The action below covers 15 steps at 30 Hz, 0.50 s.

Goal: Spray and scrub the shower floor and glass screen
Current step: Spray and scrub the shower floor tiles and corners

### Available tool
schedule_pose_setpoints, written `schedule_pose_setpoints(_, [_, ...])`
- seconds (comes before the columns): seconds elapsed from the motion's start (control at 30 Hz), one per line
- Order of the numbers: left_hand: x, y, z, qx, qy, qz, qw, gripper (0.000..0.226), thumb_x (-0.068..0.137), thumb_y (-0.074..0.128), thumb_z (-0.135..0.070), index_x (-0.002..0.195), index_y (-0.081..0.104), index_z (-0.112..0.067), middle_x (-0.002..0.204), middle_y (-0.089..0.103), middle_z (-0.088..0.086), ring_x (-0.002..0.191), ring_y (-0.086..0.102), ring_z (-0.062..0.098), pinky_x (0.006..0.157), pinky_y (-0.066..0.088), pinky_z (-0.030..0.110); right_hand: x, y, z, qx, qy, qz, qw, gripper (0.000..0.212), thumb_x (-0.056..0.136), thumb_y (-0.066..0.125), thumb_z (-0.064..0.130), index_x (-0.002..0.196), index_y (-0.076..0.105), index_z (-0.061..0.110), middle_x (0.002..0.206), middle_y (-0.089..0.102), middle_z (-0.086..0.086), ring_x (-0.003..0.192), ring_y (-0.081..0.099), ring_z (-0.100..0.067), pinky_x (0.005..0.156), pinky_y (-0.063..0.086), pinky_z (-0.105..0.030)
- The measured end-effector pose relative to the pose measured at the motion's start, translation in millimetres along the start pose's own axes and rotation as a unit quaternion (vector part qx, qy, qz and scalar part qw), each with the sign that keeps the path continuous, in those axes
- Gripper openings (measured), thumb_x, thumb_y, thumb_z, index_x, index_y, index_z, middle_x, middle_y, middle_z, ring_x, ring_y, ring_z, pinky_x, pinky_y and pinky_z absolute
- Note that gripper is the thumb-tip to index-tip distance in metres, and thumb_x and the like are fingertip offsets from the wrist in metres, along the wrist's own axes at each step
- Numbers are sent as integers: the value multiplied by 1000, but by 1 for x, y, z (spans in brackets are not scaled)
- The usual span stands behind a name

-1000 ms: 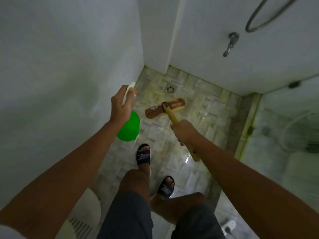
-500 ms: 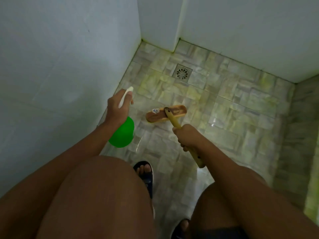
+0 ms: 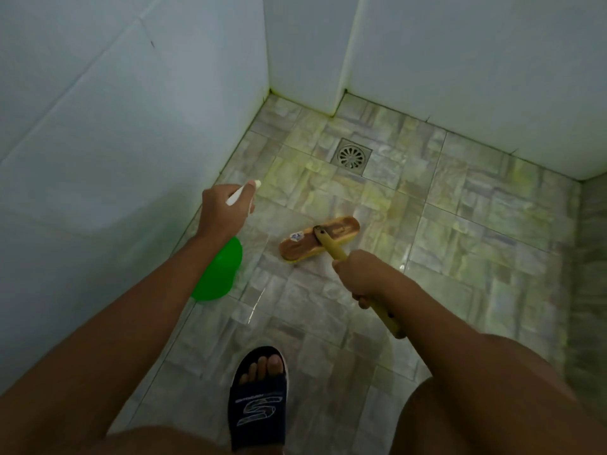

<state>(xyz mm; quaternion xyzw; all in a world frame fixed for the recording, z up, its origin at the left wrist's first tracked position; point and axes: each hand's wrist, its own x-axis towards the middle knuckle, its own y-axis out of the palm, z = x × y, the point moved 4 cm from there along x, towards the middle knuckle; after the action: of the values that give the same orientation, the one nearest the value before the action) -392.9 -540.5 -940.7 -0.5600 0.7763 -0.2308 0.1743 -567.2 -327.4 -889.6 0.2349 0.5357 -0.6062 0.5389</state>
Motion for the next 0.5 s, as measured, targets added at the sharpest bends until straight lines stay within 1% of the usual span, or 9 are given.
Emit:
schedule_pose_setpoints(0.07, [5, 3, 2, 5, -24, 2, 1000, 54, 97, 64, -44, 58, 74, -9, 53, 69, 7, 52, 70, 21, 58, 58, 36, 5, -1, -7, -30, 3, 0, 1000, 30, 103, 42, 29, 84, 49, 8, 74, 52, -10, 54, 51, -21, 50, 45, -31])
schedule_pose_setpoints(0.13, [9, 5, 2, 9, -30, 1, 1000, 57, 95, 63, -49, 59, 73, -7, 53, 68, 8, 53, 70, 24, 56, 59, 38, 11, -2, -12, -28, 12, -3, 1000, 29, 103, 42, 29, 85, 49, 8, 73, 52, -10, 54, 50, -20, 48, 44, -30])
schedule_pose_setpoints(0.23, [15, 7, 2, 4, -26, 5, 1000, 60, 93, 61, -55, 64, 72, -4, 55, 65, 7, 54, 64, 21, 57, 53, 34, 16, -4, -16, -9, 21, -7, 1000, 28, 103, 43, 33, 85, 47, 11, 76, 52, -10, 56, 50, -20, 47, 43, -29])
schedule_pose_setpoints(0.27, [16, 7, 1, 6, -20, 13, 1000, 60, 94, 62, -55, 66, 71, -2, 56, 63, 11, 54, 61, 22, 57, 51, 36, 18, -4, -18, -6, 23, -8, 1000, 29, 103, 43, 33, 85, 47, 11, 75, 51, -9, 55, 49, -20, 47, 42, -29])
schedule_pose_setpoints(0.3, [17, 9, 0, 10, -14, 20, 1000, 60, 94, 63, -54, 69, 70, 0, 59, 63, 16, 56, 61, 27, 58, 50, 41, 19, -5, -19, -4, 26, -8, 1000, 29, 103, 43, 33, 84, 48, 10, 74, 51, -9, 54, 48, -20, 47, 42, -29])
schedule_pose_setpoints(0.37, [17, 12, -1, 19, -8, 37, 999, 63, 92, 65, -55, 68, 66, 2, 65, 65, 23, 61, 64, 35, 59, 50, 46, 21, -6, -21, 0, 31, -5, 1000, 30, 102, 42, 33, 85, 49, 10, 72, 49, -8, 53, 46, -19, 47, 41, -29])
schedule_pose_setpoints(0.4, [16, 15, -2, 29, -9, 45, 999, 64, 91, 66, -57, 63, 63, 1, 62, 63, 23, 57, 62, 34, 58, 50, 46, 22, -6, -22, 1, 31, -4, 1000, 30, 102, 42, 34, 85, 49, 10, 72, 48, -8, 53, 45, -19, 48, 41, -28])
schedule_pose_setpoints(0.43, [14, 17, -3, 37, -10, 50, 998, 64, 90, 68, -56, 56, 57, -3, 54, 57, 18, 51, 56, 28, 55, 48, 44, 23, -7, -23, 1, 30, -5, 1000, 30, 102, 41, 34, 86, 49, 11, 72, 48, -8, 53, 45, -19, 47, 41, -28])
schedule_pose_setpoints(0.5, [9, 20, -7, 60, 0, 45, 997, 62, 89, 71, -51, 48, 42, -15, 45, 40, 2, 44, 42, 17, 51, 37, 37, 25, -8, -23, -2, 27, -6, 1000, 30, 103, 40, 35, 86, 49, 12, 74, 50, -8, 53, 46, -19, 47, 42, -28])
